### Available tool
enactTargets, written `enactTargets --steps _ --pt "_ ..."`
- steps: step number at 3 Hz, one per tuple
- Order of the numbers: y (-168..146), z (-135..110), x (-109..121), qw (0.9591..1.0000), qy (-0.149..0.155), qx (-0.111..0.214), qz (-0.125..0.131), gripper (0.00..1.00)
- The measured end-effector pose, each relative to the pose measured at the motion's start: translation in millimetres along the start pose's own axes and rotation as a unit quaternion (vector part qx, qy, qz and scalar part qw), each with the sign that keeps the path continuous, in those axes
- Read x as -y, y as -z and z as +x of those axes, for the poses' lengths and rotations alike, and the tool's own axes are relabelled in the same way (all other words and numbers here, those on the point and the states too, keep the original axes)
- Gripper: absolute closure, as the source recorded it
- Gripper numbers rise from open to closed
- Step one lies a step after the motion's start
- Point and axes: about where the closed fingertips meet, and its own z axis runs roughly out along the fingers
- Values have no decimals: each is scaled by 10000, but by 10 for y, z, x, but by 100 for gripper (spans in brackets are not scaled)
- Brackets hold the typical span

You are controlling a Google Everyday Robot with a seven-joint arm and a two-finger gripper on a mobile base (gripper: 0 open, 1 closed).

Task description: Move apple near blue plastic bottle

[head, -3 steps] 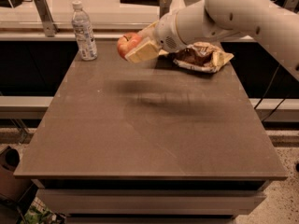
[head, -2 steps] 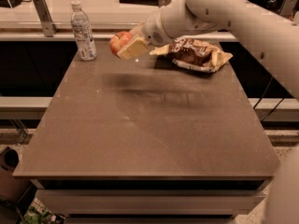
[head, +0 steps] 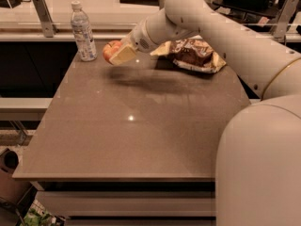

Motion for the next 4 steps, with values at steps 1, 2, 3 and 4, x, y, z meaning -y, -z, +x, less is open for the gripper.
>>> enactTargets --steps 1,2,3,4 --pt "-257 45 -30 9999 -92 -36 -69 100" --pt "-434 92 -42 9998 -200 20 -80 100" --pt "-599 104 -26 9995 -263 133 -69 100" --pt "-744 118 14 9993 -327 175 80 100"
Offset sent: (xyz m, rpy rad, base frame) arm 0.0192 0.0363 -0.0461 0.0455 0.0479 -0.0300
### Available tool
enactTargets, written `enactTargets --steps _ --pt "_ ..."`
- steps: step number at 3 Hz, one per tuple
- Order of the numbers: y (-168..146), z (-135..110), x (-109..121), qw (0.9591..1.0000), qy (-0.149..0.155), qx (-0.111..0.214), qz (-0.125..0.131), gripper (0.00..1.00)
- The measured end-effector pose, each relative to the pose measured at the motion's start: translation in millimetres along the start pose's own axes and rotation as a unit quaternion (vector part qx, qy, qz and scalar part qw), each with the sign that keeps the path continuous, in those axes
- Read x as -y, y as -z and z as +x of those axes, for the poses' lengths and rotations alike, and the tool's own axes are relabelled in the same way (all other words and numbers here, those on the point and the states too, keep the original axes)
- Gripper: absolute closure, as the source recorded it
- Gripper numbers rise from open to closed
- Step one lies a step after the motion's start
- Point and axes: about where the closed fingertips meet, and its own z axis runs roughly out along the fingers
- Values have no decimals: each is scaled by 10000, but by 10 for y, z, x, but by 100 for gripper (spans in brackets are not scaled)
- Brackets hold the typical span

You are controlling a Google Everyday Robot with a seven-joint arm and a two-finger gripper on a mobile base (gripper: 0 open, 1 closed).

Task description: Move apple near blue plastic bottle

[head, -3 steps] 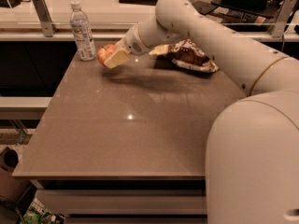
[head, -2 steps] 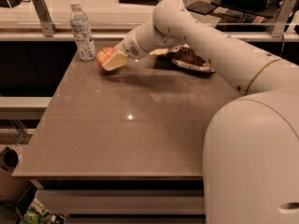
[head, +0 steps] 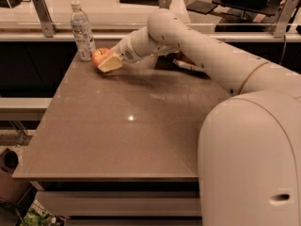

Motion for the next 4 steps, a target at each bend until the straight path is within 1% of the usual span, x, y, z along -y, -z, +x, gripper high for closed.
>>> enactTargets --steps 1,2,4 --pt "-95 27 35 10000 -33 66 65 85" --pt "-96 27 34 10000 -33 66 64 65" --pt "-150 29 -1 10000 -33 60 19 19"
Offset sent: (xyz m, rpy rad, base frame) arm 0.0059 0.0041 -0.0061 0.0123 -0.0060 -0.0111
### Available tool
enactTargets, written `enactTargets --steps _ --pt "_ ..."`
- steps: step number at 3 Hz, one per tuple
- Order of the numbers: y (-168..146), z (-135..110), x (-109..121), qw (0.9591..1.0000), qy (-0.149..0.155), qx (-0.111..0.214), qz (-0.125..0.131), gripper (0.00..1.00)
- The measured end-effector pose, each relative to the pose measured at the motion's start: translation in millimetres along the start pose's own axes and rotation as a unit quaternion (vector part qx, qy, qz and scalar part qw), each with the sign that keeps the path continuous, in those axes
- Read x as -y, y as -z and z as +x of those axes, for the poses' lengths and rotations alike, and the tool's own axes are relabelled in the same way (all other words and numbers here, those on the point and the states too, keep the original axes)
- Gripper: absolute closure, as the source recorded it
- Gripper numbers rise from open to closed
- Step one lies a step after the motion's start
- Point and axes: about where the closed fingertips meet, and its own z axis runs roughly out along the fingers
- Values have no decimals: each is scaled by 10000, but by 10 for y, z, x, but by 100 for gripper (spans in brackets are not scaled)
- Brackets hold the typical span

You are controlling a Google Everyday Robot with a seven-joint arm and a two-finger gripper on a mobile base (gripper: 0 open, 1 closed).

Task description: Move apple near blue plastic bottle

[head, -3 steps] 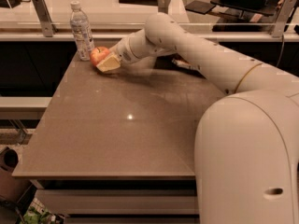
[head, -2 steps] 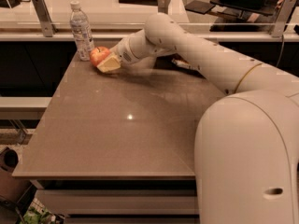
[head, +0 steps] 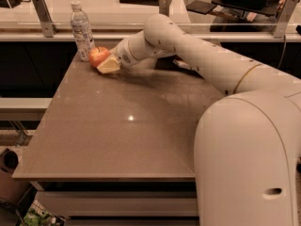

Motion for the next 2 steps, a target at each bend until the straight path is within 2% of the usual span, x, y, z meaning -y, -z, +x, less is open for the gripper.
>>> enactTargets --steps 1,2 --pt "-30 2 -21 10000 0 -4 -26 0" --pt "-32 2 -21 10000 0 -4 -27 0"
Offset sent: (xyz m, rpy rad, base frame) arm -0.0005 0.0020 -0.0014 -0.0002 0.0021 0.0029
